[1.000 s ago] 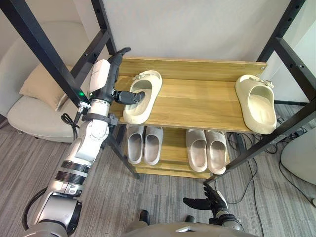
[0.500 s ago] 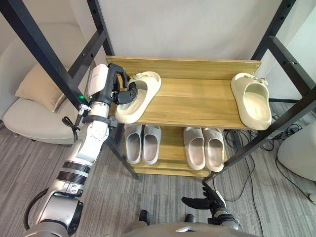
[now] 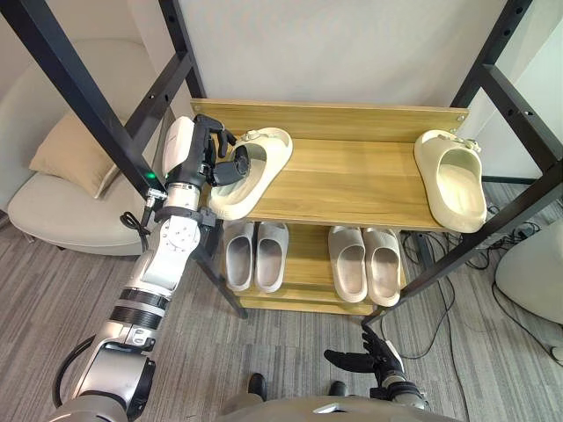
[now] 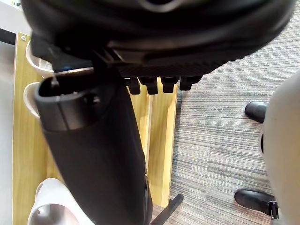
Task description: Organize the slippers on the shoe rack
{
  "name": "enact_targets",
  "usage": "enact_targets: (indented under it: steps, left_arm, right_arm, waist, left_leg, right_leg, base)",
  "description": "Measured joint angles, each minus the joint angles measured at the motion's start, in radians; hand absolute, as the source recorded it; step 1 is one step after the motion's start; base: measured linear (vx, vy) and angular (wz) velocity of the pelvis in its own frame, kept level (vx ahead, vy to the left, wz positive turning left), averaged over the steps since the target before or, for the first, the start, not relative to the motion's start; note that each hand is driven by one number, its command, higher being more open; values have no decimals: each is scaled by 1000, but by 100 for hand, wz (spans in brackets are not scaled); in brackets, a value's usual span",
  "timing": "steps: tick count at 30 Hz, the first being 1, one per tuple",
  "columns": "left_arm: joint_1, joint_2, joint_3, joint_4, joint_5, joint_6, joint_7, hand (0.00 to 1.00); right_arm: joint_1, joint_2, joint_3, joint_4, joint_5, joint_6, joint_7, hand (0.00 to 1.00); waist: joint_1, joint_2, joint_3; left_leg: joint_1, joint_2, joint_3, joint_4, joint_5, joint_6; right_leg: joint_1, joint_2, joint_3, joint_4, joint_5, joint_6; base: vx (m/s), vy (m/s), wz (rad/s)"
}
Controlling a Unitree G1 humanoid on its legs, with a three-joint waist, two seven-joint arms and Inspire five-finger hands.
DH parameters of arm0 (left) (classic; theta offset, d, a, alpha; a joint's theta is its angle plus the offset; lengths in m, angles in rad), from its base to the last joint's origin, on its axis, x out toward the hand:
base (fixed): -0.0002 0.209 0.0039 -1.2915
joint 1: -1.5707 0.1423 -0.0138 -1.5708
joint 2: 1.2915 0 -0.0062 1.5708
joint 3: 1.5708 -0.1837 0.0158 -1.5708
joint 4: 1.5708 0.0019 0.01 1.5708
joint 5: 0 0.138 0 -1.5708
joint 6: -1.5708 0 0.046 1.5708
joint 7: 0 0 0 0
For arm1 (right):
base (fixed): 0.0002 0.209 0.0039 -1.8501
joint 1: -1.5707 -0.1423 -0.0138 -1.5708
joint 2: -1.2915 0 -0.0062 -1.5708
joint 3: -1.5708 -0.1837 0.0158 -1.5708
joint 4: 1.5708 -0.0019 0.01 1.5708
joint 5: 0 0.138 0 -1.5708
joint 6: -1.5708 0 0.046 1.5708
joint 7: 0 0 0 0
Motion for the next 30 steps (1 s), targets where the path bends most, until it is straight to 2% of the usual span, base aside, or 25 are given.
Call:
enact_targets:
  steps: [5,12,14,21,30]
  left_arm:
    - [0,-27,-7,-38,-37,10,-2,0]
    - [-62,-104,-109,-73,-39,13,-8,0]
    - [-92,-139,-132,-75,-48,13,-8,0]
    - [-143,-213,-208,-112,-56,13,-3,0]
    - [-152,-251,-239,-111,-56,13,-3,0]
  right_arm:
    - [0,1,1,0,0,0,0,100]
    - [-2,4,1,-14,2,0,-1,100]
    - [-2,4,1,-22,5,0,-1,100]
    - [0,-2,0,-36,38,0,-8,100]
    - [-1,-1,1,-39,42,-1,-14,100]
  waist:
    - [-4,0,0]
    - [-36,1,1]
    - [-50,5,4]
    - [-60,22,14]
    - [-73,23,14]
  left_leg:
    - [-1,-1,1,-1,0,0]
    - [-10,1,7,-2,-1,0]
    - [-9,2,9,-2,-1,0]
    - [-6,8,20,-2,-3,-2]
    - [-4,9,28,-2,-5,-4]
  right_leg:
    - [-1,-2,2,0,0,0]
    - [-18,-2,11,16,-8,-1]
    - [-23,-2,14,25,-13,-2]
    - [-29,0,26,35,-18,-4]
    - [-32,1,33,35,-18,-4]
  base:
    - [0,0,0]
    - [0,0,-3]
    - [2,2,-2]
    - [-6,5,-4]
    - [0,5,-2]
